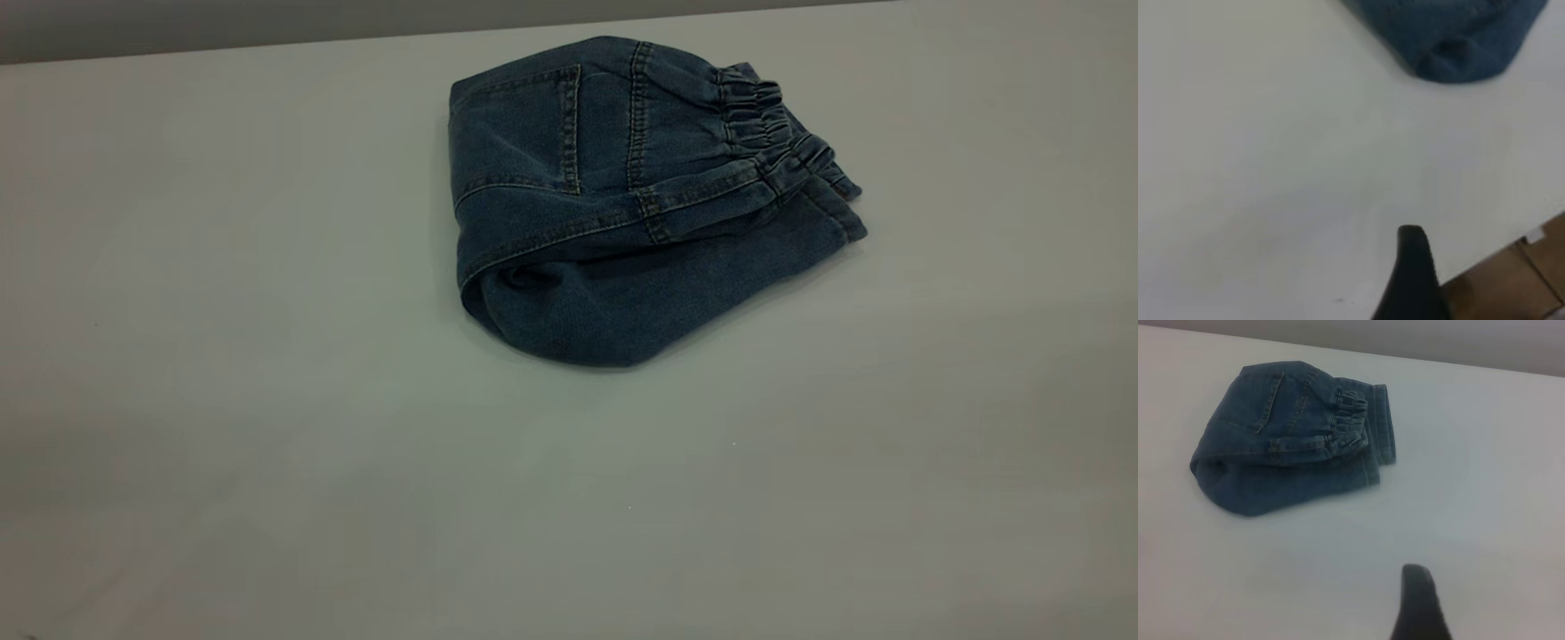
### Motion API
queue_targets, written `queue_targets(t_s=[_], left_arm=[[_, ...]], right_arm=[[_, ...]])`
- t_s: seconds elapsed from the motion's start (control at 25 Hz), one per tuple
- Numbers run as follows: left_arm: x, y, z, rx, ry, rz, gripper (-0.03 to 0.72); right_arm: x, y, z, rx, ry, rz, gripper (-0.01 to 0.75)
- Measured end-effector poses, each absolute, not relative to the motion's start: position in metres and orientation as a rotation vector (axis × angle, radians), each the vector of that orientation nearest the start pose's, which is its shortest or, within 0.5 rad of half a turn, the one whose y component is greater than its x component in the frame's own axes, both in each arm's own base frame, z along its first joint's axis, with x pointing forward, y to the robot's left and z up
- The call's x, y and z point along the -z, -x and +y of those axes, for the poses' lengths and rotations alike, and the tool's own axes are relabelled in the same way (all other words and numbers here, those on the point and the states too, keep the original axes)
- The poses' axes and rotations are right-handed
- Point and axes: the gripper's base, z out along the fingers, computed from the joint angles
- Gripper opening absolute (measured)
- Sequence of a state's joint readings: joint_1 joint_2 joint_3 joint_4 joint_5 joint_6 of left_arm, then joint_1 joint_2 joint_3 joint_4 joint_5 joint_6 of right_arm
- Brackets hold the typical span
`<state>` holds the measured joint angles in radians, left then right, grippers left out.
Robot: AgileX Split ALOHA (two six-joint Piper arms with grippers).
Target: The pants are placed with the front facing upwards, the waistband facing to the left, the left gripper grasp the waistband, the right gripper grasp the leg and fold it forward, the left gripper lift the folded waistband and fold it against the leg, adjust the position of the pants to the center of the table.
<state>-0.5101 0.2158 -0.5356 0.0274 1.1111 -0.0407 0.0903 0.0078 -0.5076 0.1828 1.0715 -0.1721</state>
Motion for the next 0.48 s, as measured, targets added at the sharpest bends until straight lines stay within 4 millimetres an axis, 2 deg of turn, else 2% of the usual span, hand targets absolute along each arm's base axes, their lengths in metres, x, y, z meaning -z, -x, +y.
queue_targets(t_s=[0.48], left_arm=[[-0.2743, -0.025, -0.0113, 0.251, -0.538, 2.22, 0.494]], right_arm=[[-0.2796, 0.0071, 0.0141, -0.169, 0.279, 2.027, 0.411]])
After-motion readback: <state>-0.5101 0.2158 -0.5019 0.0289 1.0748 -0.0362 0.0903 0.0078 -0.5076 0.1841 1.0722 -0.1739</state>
